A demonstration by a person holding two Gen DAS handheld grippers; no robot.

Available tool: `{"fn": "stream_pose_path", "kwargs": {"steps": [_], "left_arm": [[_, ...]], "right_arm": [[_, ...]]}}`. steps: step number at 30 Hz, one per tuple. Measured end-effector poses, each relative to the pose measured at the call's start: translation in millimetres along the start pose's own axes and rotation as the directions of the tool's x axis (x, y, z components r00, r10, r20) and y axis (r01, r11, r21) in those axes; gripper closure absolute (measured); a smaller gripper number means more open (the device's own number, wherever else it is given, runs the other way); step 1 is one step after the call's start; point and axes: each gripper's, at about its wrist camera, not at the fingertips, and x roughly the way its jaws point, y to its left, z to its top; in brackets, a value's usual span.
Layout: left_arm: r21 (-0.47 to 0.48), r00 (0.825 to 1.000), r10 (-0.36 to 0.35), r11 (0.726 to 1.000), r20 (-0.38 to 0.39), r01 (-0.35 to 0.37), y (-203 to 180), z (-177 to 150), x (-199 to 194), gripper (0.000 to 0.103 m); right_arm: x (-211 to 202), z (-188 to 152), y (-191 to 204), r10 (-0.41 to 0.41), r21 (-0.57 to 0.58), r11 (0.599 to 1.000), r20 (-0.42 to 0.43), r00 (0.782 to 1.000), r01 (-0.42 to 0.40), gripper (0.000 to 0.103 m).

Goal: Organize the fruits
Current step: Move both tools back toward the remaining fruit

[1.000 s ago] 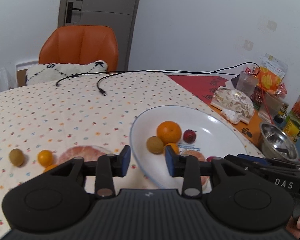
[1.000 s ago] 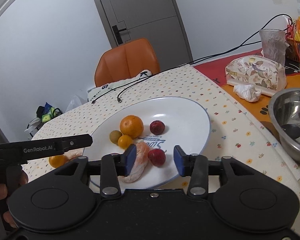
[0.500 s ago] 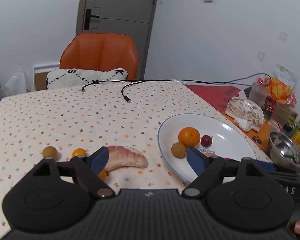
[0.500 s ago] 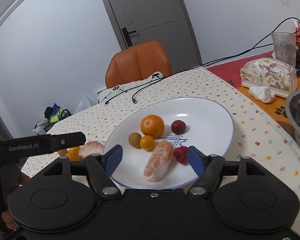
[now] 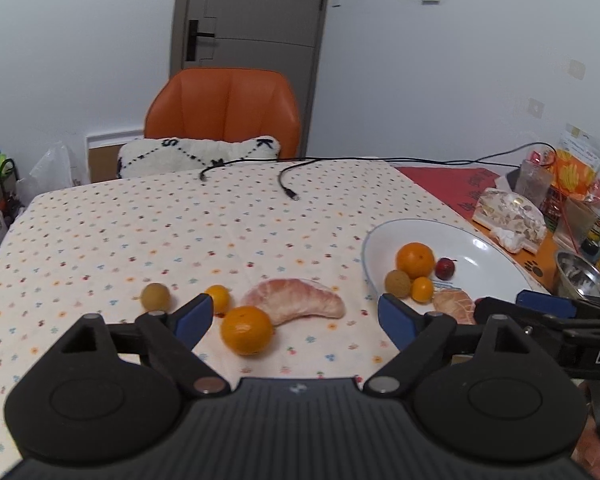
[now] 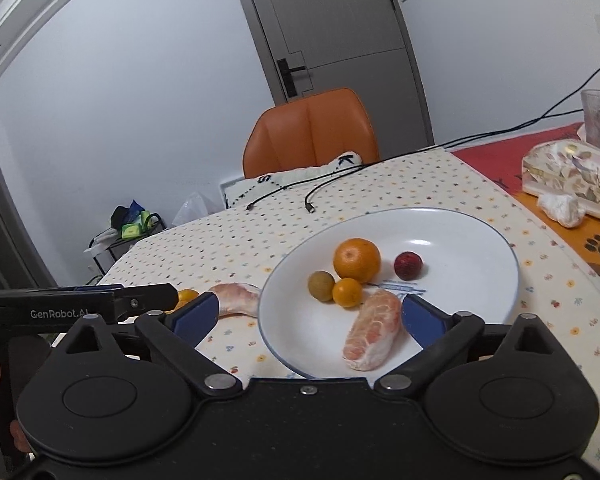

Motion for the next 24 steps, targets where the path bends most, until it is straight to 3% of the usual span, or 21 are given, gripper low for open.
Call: {"fn": "stream_pose_path", "kwargs": {"steps": [14, 24], "left_arm": [[-0.11, 1.0, 0.021, 0.994, -0.002, -0.021, 33, -19, -7, 0.015], [-0.128, 1.0, 0.028, 0.991, -0.004, -0.028, 43, -27, -6, 0.017]], "right_arm": [[9, -3, 26, 0.026, -0.043, 0.999, -0.018, 1.0, -0.027, 0.004], [17, -6, 44, 0.064, -0.076, 0.995, -0.032, 0.997, -0.066, 0.005]]}}
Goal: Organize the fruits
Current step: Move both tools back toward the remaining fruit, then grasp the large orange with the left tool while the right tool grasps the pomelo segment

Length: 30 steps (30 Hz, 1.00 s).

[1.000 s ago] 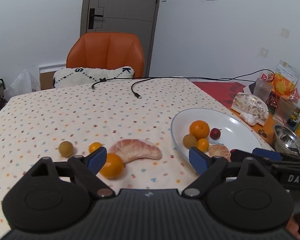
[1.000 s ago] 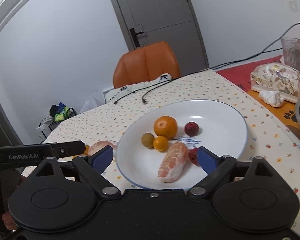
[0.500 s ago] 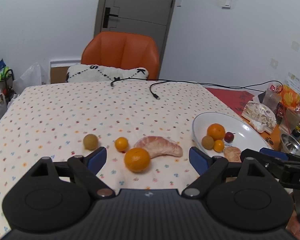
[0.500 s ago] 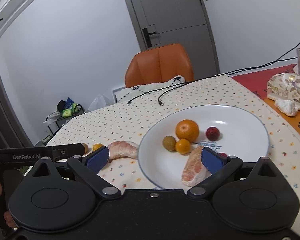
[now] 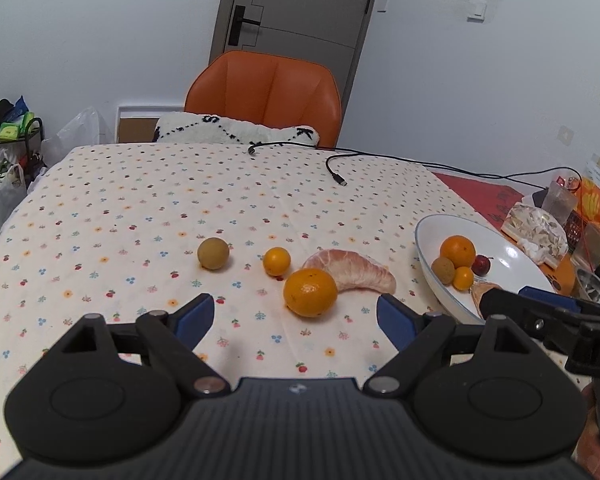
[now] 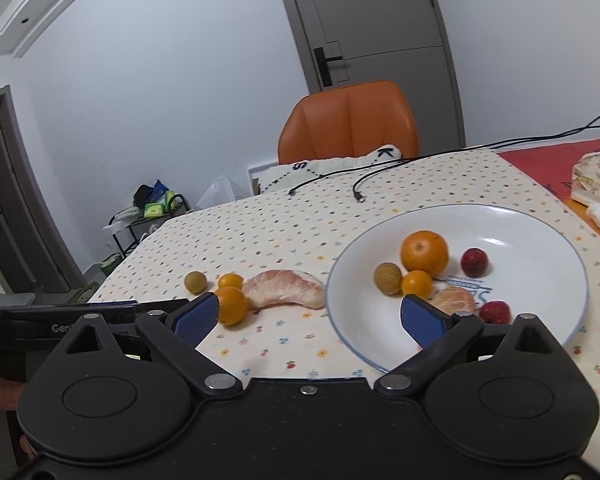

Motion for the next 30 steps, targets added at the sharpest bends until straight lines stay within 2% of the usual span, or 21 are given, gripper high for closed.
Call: {"fn": "stream_pose_path", "kwargs": {"steps": [6, 14, 20, 25, 30], "left_arm": [[-0.011, 1.0, -0.014, 1.0, -0.001, 0.014, 1, 2, 9, 0.02], [-0.025, 0.999, -0.03, 0.999, -0.023, 0.029, 0, 6, 27, 0.037], [-0.033, 0.999, -0.033, 0.999, -0.043, 0.032, 0, 6, 42, 0.043], [-0.034, 0.998, -0.028, 0.999, -0.064, 0.026, 1, 5, 55, 0.044], [-0.046, 0.997, -0.039, 0.998, -0.071, 0.036, 4, 6, 64, 0.054]], "right_arm": [[8, 3, 8, 0.021, -0.026, 0.999, -0.014, 1.0, -0.022, 0.015], [26, 8, 11, 0.042, -0.042, 0.998, -0.043, 0.998, -0.044, 0.031], [41, 13, 10, 0.059, -0.048, 0.997, -0.069, 0.996, -0.062, 0.04], [52, 17, 10, 0.062, -0.05, 0.997, -0.086, 0.994, -0.067, 0.042], [62, 23, 11, 0.066, -0.069, 0.995, -0.095, 0.993, -0.073, 0.045]]}}
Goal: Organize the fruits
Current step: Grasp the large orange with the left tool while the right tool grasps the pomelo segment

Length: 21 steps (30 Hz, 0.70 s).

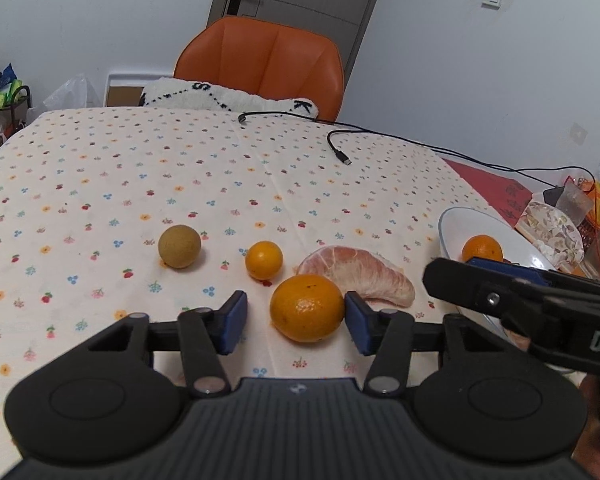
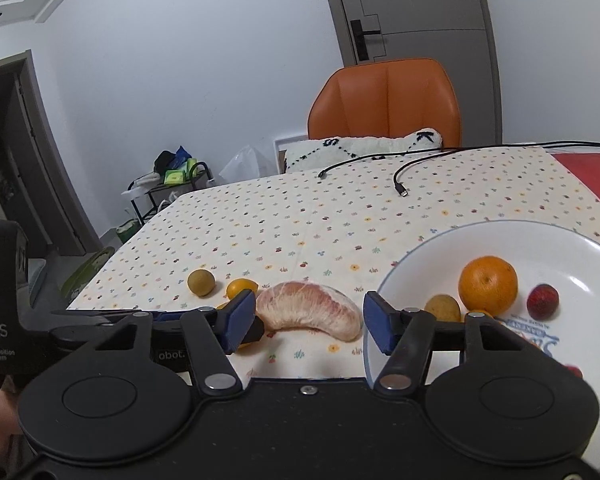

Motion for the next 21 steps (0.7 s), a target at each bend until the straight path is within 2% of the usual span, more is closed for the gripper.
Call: {"fn": "stream_pose_path", "kwargs": {"steps": [2, 21], "left_arm": [[-0.002, 1.0, -0.028, 1.0, -0.008, 0.028, 0, 1, 1, 0.065], [-0.078, 0.997, 0.074, 0.994, 0.03, -0.071, 43, 11, -21, 0.066]], "right_arm": [[5, 3, 0, 0.003, -0.006, 1.0, -0.004, 1.0, -0.003, 0.045], [54, 22, 9, 0.053, -0.122, 0.99, -0.1, 0.994, -0.065, 0.043]]}}
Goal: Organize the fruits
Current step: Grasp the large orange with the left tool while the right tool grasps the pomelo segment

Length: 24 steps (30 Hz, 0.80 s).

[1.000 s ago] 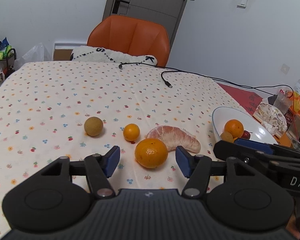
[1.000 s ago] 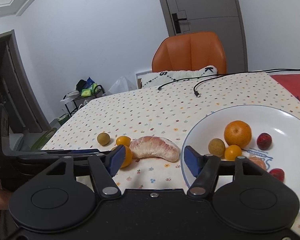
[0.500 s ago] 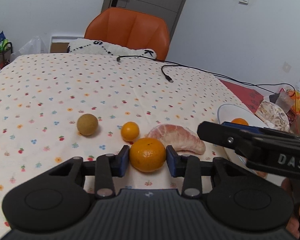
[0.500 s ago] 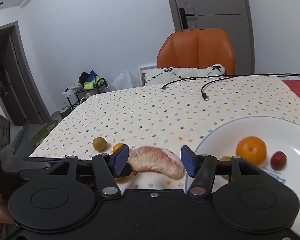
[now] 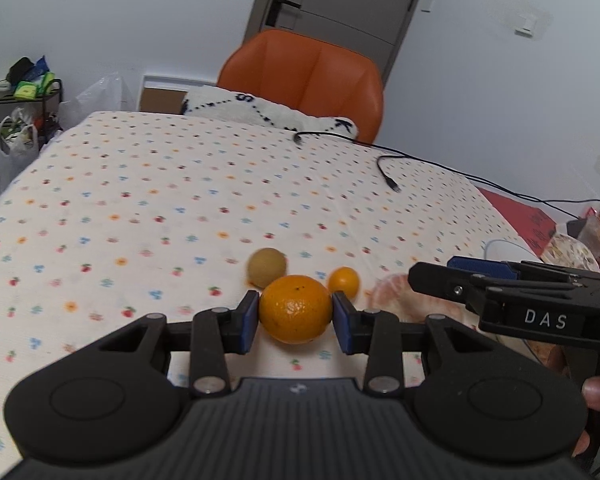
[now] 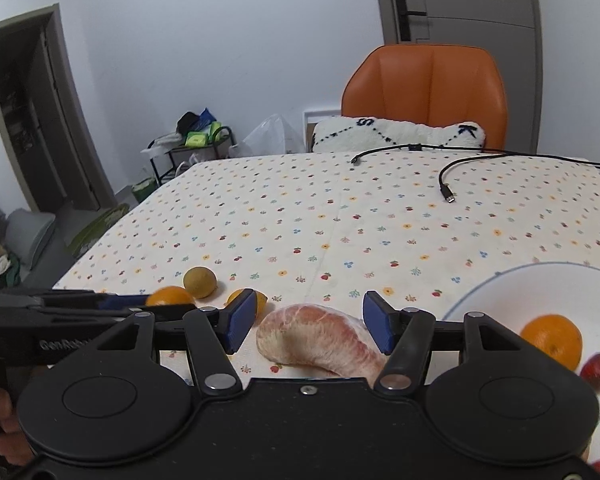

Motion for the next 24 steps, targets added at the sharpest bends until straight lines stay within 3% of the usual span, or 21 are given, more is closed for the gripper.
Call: {"fn": "stream_pose_path", "kwargs": {"steps": [10, 15, 24], "left_arm": [[-0.027, 1.0, 0.019, 0.999, -0.001, -0.019, 13, -2, -5, 0.066], [-0.037, 1.0, 0.021, 0.999, 0.002, -0.021, 17, -2, -8, 0.066], [-0.05, 1.0, 0.019, 0.999, 0.008, -0.018, 20, -4, -17, 0.066]], "right_arm": [[22, 9, 4, 0.015, -0.097, 0.995, -0.068, 0.998, -0.021, 0.03], [34, 10, 4, 0.055, -0.105, 0.992, -0.151, 0.987, -0.071, 0.027], [28, 5, 17, 0.031, -0.159, 0.985, -0.206, 0.978, -0.065, 0.028]]}}
